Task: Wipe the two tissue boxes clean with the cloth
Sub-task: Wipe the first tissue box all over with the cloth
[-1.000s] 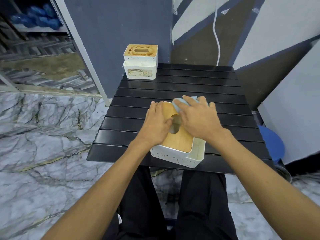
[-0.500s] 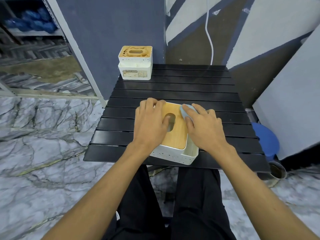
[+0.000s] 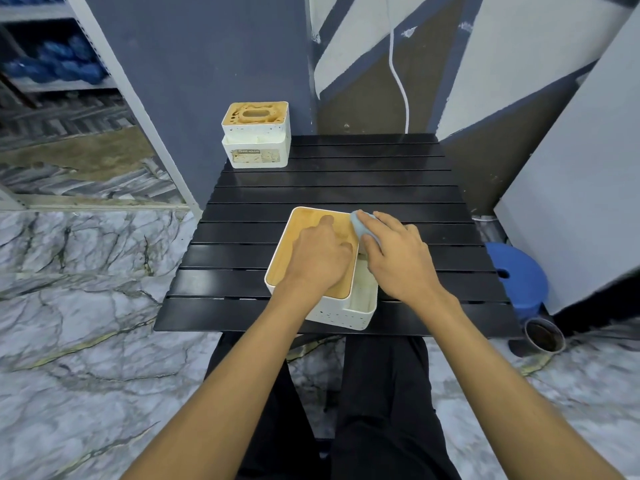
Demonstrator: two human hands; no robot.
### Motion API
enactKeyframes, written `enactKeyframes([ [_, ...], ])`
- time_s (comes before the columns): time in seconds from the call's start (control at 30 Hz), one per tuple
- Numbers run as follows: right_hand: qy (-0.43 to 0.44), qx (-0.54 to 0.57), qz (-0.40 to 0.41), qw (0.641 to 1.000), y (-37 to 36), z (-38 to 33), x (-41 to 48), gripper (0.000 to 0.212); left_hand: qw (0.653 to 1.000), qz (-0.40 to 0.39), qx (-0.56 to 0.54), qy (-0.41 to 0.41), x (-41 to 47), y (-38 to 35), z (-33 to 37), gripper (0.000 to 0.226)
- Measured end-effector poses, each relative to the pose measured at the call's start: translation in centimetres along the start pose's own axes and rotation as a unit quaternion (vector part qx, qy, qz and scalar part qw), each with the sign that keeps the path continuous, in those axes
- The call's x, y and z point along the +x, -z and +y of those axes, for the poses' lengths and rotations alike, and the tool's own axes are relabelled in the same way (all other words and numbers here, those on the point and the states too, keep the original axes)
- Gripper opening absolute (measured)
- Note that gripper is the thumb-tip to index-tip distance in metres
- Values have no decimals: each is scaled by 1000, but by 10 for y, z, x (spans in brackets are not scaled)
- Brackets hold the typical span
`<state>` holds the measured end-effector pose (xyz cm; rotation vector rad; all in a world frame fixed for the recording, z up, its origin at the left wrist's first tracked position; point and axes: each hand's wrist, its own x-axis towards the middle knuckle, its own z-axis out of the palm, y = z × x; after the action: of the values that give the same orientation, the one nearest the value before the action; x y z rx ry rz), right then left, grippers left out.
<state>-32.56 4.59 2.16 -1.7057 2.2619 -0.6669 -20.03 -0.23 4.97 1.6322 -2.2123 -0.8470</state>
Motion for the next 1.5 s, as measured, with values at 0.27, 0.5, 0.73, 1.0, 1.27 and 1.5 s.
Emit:
enactKeyframes([
  [0.27,35,30,41,998,0,4,-2,47,994,100,-35,-32,-3,-12,-8,43],
  [0.5,70,78,122,987,28,-4,5,54,951,177,-247,-64,-4,-8,-19,38],
  [0.73,111,100,112,982,42,-16,-25,46,868,225,-432,-92,-5,-11,-37,31],
  [1.0,135,63,85,985,27,-14,-59,45,836,177,-506,-115,-3,-9,-58,33],
  [1.27,171,14,98,980,15,-36,-76,44,855,113,-497,-97,4,7,-58,42],
  [1.5,106,68,85,988,10,-29,-78,46,852,171,-484,-100,6,1,-62,42],
])
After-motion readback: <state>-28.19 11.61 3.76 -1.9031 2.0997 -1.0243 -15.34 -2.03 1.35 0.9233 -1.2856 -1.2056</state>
